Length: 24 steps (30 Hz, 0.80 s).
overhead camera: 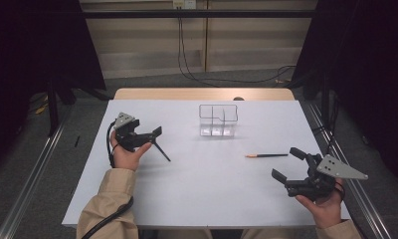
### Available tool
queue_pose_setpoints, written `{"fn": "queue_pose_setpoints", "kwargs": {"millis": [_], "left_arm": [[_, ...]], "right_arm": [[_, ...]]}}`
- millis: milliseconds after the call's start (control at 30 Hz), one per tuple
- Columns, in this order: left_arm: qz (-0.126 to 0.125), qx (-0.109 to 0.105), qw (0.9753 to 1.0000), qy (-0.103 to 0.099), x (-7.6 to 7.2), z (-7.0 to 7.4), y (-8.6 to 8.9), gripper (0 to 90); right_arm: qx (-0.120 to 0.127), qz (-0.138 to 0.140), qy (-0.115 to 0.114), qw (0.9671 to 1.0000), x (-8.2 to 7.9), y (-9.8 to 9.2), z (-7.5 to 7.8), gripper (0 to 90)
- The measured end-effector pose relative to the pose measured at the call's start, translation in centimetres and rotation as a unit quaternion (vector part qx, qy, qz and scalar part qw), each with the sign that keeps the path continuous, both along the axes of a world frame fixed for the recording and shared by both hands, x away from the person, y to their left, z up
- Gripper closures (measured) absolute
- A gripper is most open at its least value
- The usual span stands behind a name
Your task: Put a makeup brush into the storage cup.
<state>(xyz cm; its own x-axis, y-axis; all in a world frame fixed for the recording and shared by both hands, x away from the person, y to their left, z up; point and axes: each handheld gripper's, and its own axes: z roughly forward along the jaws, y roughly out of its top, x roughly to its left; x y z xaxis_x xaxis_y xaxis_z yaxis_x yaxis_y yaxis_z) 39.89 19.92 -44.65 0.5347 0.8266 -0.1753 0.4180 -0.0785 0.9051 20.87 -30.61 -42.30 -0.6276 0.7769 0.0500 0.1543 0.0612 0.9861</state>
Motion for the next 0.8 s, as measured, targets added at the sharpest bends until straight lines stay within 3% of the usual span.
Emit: {"fn": "queue_pose_setpoints", "kwargs": {"millis": [300,433,467,533,667,700,800], "left_arm": [[0.011,0.028,0.9982,0.052,0.9,-0.2,-0.6,1.6],[0.013,0.055,0.9939,0.095,1.4,-0.5,-1.2,1.8],[0.013,0.055,0.9939,0.095,1.4,-0.5,-1.2,1.8],[0.016,0.066,0.9912,0.114,1.6,-0.5,-1.5,2.1],[0.021,0.074,0.9882,0.133,1.8,-0.6,-1.6,2.2],[0.023,0.082,0.9861,0.143,1.9,-0.6,-1.7,2.2],[0.027,0.089,0.9827,0.16,2.0,-0.5,-1.8,2.8]], "right_arm": [[0.003,0.0,0.002,1.0,0.0,-0.1,0.0,2.9],[0.003,-0.001,0.003,1.0,0.0,-0.1,0.0,2.9],[0.003,-0.001,0.003,1.0,0.0,-0.1,0.0,2.9],[0.002,-0.001,0.002,1.0,0.0,-0.1,0.0,2.9],[0.003,-0.002,0.003,1.0,0.0,-0.2,0.0,2.9],[0.003,-0.002,0.003,1.0,0.0,-0.2,0.0,2.9],[0.004,-0.002,0.004,1.0,-0.1,-0.2,0.0,2.9]]}}
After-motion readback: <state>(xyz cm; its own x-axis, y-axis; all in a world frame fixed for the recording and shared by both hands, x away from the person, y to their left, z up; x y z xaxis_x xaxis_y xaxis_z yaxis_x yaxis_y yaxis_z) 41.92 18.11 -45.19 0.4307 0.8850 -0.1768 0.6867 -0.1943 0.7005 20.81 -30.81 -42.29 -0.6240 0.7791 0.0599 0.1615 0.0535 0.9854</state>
